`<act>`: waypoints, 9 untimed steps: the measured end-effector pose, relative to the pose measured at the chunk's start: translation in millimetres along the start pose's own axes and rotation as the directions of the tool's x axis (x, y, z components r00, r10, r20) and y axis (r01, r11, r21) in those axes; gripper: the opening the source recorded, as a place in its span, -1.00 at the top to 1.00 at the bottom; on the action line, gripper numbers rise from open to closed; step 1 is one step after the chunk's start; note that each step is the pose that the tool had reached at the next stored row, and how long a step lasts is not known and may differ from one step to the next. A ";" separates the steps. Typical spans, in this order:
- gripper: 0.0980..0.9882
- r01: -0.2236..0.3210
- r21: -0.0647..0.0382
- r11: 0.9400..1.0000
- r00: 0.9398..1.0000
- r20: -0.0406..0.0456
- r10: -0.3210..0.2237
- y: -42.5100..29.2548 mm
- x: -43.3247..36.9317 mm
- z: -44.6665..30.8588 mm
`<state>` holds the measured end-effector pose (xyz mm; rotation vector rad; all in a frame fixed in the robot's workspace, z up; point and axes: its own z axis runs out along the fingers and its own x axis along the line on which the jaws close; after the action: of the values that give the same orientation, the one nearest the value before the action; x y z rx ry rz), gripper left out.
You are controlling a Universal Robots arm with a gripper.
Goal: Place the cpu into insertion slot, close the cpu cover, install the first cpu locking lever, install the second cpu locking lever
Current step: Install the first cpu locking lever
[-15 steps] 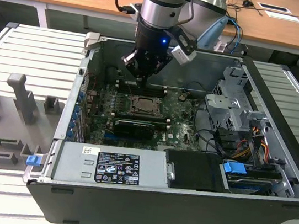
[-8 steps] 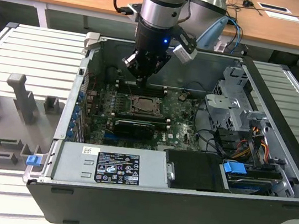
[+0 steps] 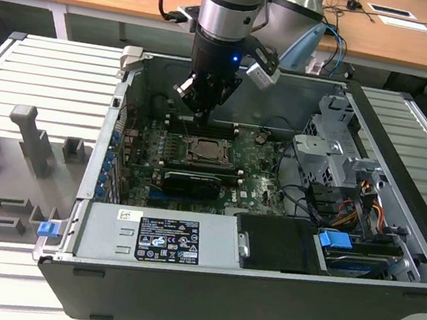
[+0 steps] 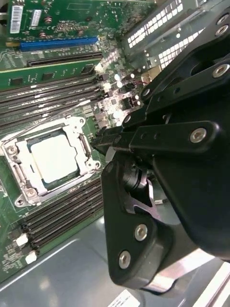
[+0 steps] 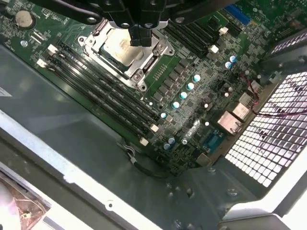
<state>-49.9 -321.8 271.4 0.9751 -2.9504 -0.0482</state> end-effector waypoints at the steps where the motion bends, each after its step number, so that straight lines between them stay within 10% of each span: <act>1: 0.98 -0.066 0.000 0.998 0.998 0.005 0.066 0.0 -0.1 0.4; 9: 0.98 -0.206 0.000 0.979 0.978 0.016 0.206 -0.2 -0.2 4.7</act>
<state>-49.8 -321.8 266.7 0.6666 -3.0484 -0.0480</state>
